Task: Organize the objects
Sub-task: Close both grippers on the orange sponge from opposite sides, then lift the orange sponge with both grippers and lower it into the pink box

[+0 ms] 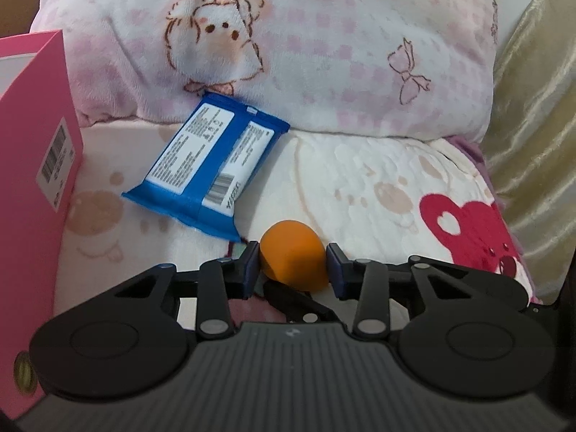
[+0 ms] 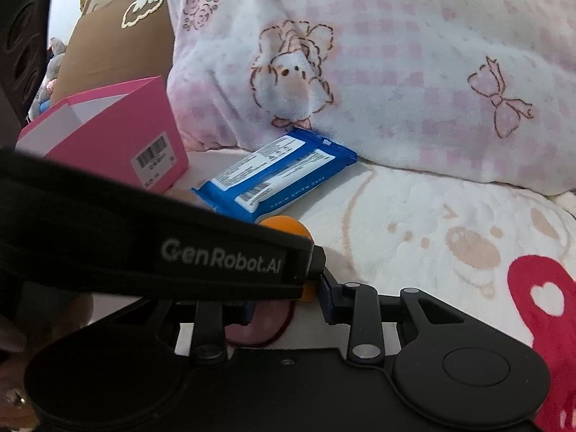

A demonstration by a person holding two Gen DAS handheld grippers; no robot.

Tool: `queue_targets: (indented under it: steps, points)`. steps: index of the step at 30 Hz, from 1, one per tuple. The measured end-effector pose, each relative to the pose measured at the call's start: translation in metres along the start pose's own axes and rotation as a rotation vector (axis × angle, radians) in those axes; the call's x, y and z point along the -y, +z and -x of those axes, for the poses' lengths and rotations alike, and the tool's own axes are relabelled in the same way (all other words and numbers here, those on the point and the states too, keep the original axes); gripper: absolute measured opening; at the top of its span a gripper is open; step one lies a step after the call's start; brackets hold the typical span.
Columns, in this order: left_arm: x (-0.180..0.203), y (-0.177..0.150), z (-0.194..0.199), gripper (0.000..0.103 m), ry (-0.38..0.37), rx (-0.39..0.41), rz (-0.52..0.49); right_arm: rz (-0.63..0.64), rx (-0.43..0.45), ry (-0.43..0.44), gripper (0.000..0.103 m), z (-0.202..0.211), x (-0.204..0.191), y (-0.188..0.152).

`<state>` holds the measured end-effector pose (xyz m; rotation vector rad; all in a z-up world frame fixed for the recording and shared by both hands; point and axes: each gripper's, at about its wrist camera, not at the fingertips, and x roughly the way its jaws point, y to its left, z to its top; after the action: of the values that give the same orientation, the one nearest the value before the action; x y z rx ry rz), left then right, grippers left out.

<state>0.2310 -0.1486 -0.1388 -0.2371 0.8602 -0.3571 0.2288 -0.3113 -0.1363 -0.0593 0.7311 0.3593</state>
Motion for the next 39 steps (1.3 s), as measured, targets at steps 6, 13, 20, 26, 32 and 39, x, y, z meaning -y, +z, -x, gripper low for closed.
queue_targets:
  steps: [6,13,20,26,32,39]
  points:
    - [0.003,-0.013,0.015,0.037,0.007,-0.021,0.0,-0.113,-0.059,0.039,0.044,0.012,-0.003,0.001]
    - [0.004,-0.017,0.033,0.037,0.016,-0.027,0.034,-0.116,-0.045,0.057,0.043,0.025,-0.01,-0.001]
    - [0.009,-0.014,0.047,0.037,0.046,-0.143,0.026,-0.134,-0.058,0.088,0.042,0.041,-0.02,-0.01]
    - [0.012,-0.012,0.068,0.037,0.03,-0.175,0.006,-0.096,-0.033,0.098,0.042,0.06,-0.032,-0.009]
    - [0.01,-0.01,0.089,0.037,-0.009,-0.197,0.026,-0.072,-0.015,0.096,0.043,0.082,-0.044,-0.009]
    - [0.01,-0.021,0.121,0.037,-0.061,-0.205,0.02,-0.022,-0.031,0.126,0.043,0.109,-0.061,-0.011]
